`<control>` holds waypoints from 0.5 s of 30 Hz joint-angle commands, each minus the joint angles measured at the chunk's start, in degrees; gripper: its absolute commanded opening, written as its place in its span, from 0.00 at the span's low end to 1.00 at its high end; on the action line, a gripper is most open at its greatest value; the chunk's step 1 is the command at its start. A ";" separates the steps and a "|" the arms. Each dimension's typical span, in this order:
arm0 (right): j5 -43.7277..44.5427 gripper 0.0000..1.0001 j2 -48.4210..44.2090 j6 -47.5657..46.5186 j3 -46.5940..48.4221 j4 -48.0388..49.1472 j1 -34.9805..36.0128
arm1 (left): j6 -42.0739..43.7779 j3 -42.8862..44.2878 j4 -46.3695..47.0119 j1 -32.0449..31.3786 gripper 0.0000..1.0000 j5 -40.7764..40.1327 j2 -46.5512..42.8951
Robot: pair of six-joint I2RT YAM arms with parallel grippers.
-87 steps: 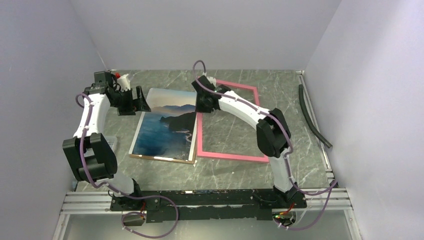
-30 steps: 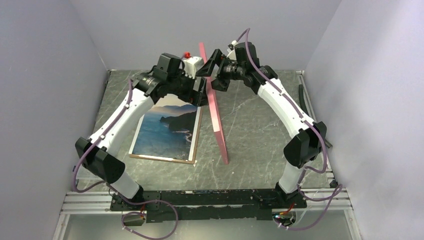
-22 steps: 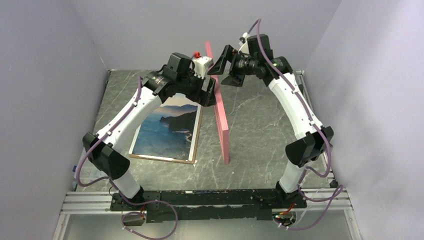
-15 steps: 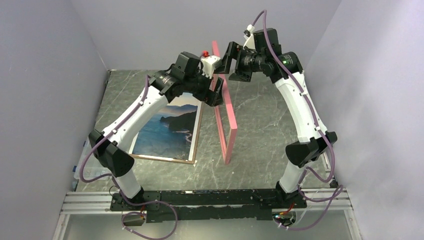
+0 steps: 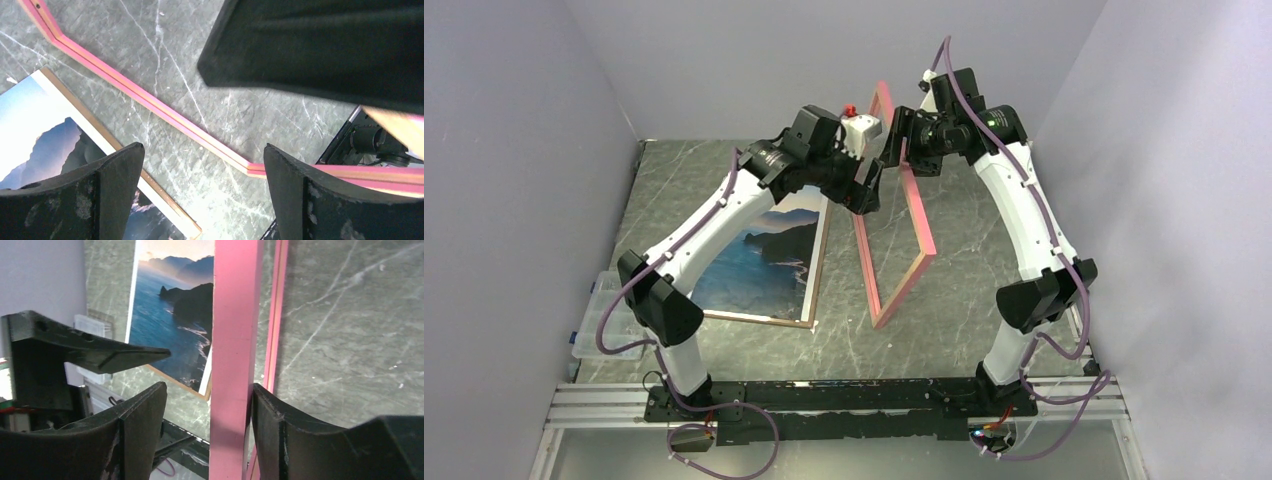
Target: Put the photo into the frame
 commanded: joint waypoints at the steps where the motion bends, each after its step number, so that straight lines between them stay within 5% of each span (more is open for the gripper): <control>1: 3.87 0.63 -2.40 -2.83 0.66 -2.66 -1.00 | 0.69 -1.26 -1.99 2.15 0.95 -0.26 -5.09; 8: 12.30 0.59 -5.67 -5.57 -5.43 -4.29 -1.21 | 3.19 -6.99 -5.03 11.04 0.95 0.54 -7.89; 15: 18.02 0.48 -12.21 -5.63 -17.47 -1.01 -1.78 | 6.27 -15.20 -2.08 12.79 0.95 -3.74 -10.18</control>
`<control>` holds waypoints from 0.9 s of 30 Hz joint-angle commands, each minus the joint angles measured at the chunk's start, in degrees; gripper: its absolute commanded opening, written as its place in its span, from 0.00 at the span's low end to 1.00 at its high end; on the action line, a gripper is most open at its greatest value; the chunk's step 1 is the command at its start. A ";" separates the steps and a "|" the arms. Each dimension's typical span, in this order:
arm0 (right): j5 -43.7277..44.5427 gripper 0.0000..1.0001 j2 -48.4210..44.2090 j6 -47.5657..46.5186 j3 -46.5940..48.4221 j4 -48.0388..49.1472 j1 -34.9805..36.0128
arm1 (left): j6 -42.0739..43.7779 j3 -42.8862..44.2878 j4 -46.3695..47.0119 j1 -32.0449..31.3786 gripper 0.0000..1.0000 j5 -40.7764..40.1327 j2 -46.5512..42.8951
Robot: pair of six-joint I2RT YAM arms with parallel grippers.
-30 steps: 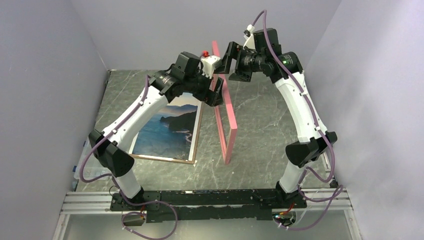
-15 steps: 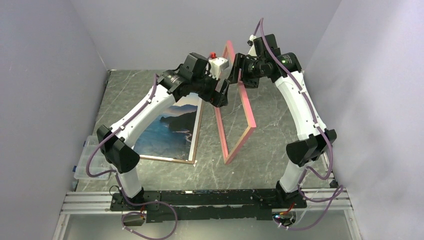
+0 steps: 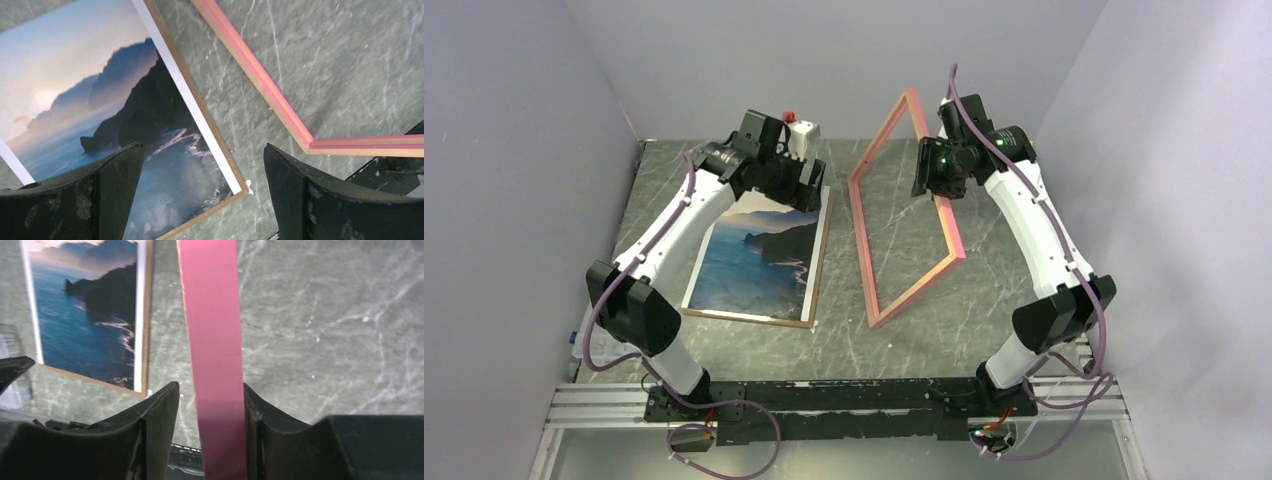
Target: Put the photo into the frame
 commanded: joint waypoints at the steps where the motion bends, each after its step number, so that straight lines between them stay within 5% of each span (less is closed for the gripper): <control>1: 5.28 0.47 -5.93 -0.77 -6.63 2.19 -0.40 | 2.51 -4.63 2.02 -0.65 0.95 -1.55 -2.80; 11: 7.94 0.36 -12.64 0.97 -28.30 12.81 -1.77 | 5.88 -9.47 1.96 -0.41 0.95 -3.16 -2.41; 18: 10.39 0.29 -12.98 -2.29 -33.35 15.79 -2.27 | 7.48 -14.29 4.43 -0.41 0.95 -3.56 -3.42; 27: 17.80 0.34 -10.36 -4.44 -37.39 17.57 -2.40 | 8.78 -18.42 8.03 -0.42 0.95 -5.78 0.24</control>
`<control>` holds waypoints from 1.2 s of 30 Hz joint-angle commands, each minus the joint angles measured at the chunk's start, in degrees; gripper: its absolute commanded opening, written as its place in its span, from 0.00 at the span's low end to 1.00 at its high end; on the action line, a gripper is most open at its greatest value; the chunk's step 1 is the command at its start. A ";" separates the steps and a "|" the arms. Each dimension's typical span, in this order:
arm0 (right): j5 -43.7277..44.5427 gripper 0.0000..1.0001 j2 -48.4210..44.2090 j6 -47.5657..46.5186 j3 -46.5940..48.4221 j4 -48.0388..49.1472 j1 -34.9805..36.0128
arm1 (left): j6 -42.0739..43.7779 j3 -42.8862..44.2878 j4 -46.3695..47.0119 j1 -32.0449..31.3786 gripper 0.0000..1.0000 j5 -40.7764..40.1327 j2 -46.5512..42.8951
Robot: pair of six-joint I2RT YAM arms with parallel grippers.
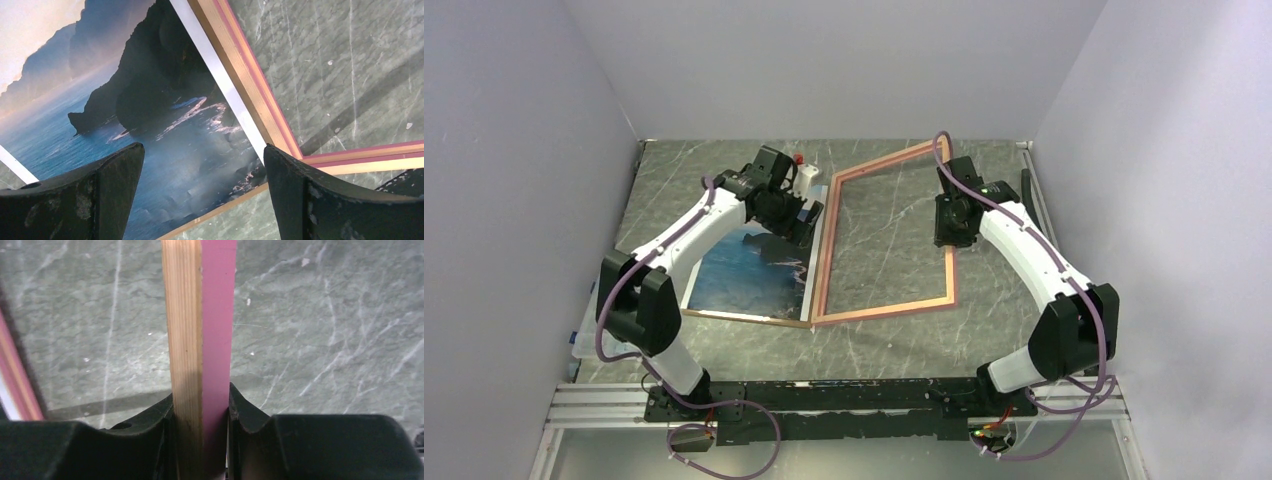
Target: Put the photo into the frame
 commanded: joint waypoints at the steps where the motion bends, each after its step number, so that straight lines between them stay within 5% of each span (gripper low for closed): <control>1: 7.32 0.37 1.22 -2.43 -1.50 3.48 -0.15 | 1.60 -0.30 3.50 0.00 0.95 -1.76 1.28; 7: 13.42 0.43 3.44 -0.90 -4.01 3.51 -0.29 | 5.88 -5.20 11.02 -0.09 0.95 -7.55 3.78; 18: 11.31 0.43 4.97 1.87 -3.83 5.90 -0.89 | 6.29 -5.43 12.08 0.02 0.93 -7.72 7.45; 21: 6.21 0.57 4.52 5.38 -3.22 9.94 1.88 | 4.42 -2.54 8.75 1.69 0.93 -6.11 7.19; 25: 5.13 0.71 9.62 10.97 1.73 15.34 11.06 | 1.98 2.12 3.22 8.89 0.94 -1.50 5.94; 36: 2.03 0.82 36.15 13.94 25.96 17.46 24.42 | 7.09 2.91 -4.58 33.72 0.95 2.39 0.68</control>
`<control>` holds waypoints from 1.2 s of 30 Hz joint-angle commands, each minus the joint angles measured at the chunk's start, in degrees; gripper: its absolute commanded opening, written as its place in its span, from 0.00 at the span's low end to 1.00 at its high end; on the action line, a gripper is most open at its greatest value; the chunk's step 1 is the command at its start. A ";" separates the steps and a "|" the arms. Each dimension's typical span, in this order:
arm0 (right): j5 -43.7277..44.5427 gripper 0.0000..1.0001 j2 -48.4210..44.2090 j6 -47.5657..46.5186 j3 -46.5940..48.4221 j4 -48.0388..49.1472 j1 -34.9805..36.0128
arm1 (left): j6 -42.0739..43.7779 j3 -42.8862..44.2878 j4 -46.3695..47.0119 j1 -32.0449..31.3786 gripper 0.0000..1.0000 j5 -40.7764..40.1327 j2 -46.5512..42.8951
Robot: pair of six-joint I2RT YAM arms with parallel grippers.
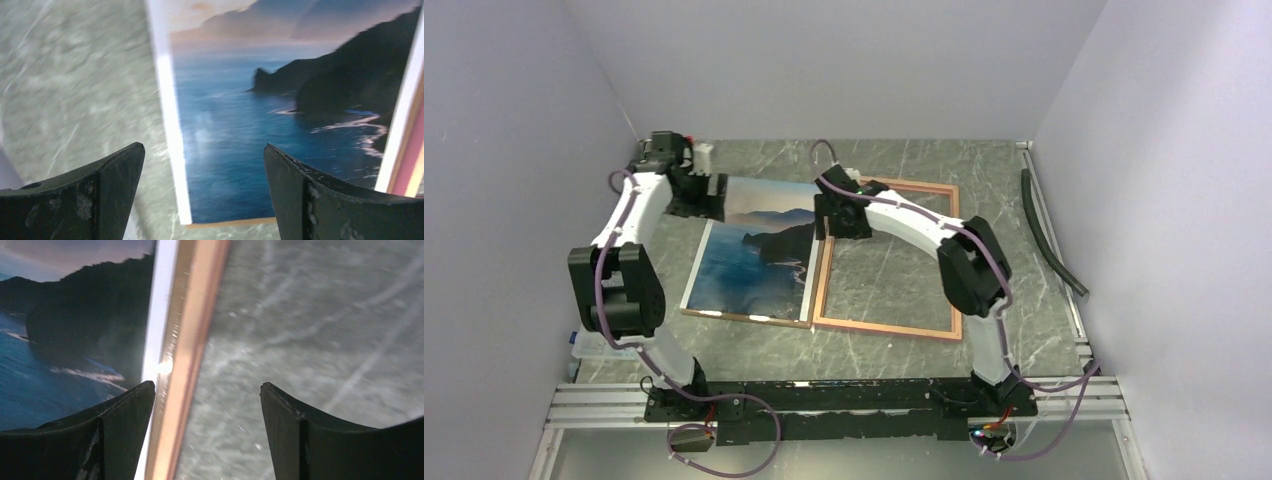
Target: Put the photo into the frame
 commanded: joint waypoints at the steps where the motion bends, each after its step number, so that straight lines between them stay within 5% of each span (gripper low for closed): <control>1: -0.87 0.82 6.90 1.17 8.54 0.06 2.05 | 3.07 1.34 -5.34 8.49 0.95 4.48 -3.50; 7: -0.34 0.78 11.13 1.08 9.00 0.75 3.36 | 4.85 0.89 -6.47 14.31 0.95 5.39 -4.06; 13: 2.14 0.65 8.43 -0.31 1.15 2.69 3.50 | 5.57 -1.17 -4.26 14.51 0.95 3.23 -2.61; 23: 4.27 0.60 2.05 -2.24 -8.68 4.60 2.05 | 6.65 -3.75 -0.49 14.52 0.92 -0.10 1.25; 31: 1.07 0.81 -1.12 0.39 -2.64 3.05 2.08 | 5.97 -0.12 0.52 14.56 0.95 -4.36 6.14; 36: -3.15 0.86 -4.16 5.38 0.41 4.67 2.70 | 4.95 1.64 2.44 14.52 0.94 -7.04 9.46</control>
